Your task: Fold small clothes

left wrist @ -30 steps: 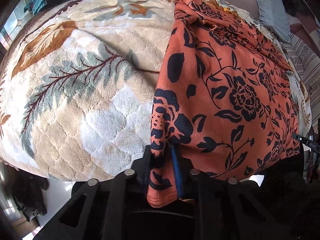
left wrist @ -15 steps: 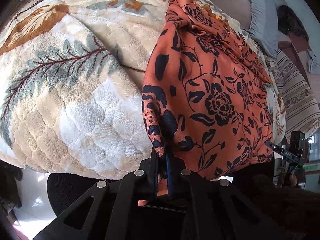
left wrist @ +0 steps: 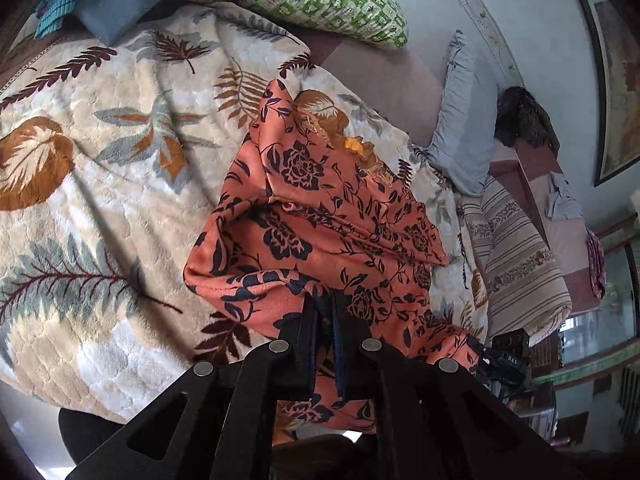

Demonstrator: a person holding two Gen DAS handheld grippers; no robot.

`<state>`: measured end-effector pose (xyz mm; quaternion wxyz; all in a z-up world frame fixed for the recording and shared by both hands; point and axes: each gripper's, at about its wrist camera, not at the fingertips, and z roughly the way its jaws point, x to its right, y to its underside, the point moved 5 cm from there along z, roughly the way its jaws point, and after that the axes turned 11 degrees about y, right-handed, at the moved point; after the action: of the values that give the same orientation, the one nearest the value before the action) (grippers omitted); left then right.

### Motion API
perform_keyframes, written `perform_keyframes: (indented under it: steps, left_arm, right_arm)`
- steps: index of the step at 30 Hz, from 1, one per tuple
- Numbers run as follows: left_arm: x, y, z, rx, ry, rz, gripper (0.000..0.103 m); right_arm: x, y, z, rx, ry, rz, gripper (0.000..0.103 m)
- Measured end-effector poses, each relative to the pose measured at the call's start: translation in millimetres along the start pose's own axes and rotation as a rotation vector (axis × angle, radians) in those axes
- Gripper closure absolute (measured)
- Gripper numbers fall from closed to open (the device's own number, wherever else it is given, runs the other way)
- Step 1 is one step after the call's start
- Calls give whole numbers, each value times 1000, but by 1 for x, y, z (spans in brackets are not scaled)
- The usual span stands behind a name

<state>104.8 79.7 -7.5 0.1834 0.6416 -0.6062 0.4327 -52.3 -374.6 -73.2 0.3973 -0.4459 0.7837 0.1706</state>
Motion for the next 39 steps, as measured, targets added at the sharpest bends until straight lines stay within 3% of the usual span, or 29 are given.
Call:
perform_keyframes:
  steps: [7, 13, 16, 19, 21, 24, 27, 31, 33, 36, 39]
  left_arm:
    - [3, -73, 56, 42, 17, -62, 98]
    - [5, -172, 104, 119, -59, -126, 98]
    - [-11, -222, 135, 138, -189, -186, 98]
    - [-41, -246, 164, 75, -336, -272, 97]
    - [-47, -254, 171, 76, -328, -314, 97]
    - [-43, -260, 169, 87, -279, -315, 93]
    - [-29, -244, 170, 66, -219, -266, 79]
    - [-7, -189, 185, -13, -129, -159, 68]
    - [-2, -161, 203, -69, -91, -126, 62]
    - [-17, -137, 246, -189, -183, -72, 64]
    - [-32, -160, 280, -238, -275, -72, 73]
  right_arm:
    - [-20, -72, 11, 84, -149, 76, 97]
    - [-32, -158, 33, 175, -212, 131, 97]
    - [-18, -211, 48, 249, -167, 219, 92]
    - [18, -255, 60, 308, -4, 321, 92]
    - [33, -266, 65, 286, 65, 346, 91]
    - [35, -266, 52, 323, 121, 286, 77]
    - [19, -259, 39, 333, 124, 187, 73]
    - [-18, -233, 56, 202, 41, 62, 51]
    - [-32, -214, 81, 97, 39, 12, 48]
    - [-36, -197, 128, -23, 136, -41, 48]
    - [-30, -215, 158, -39, 216, -14, 50]
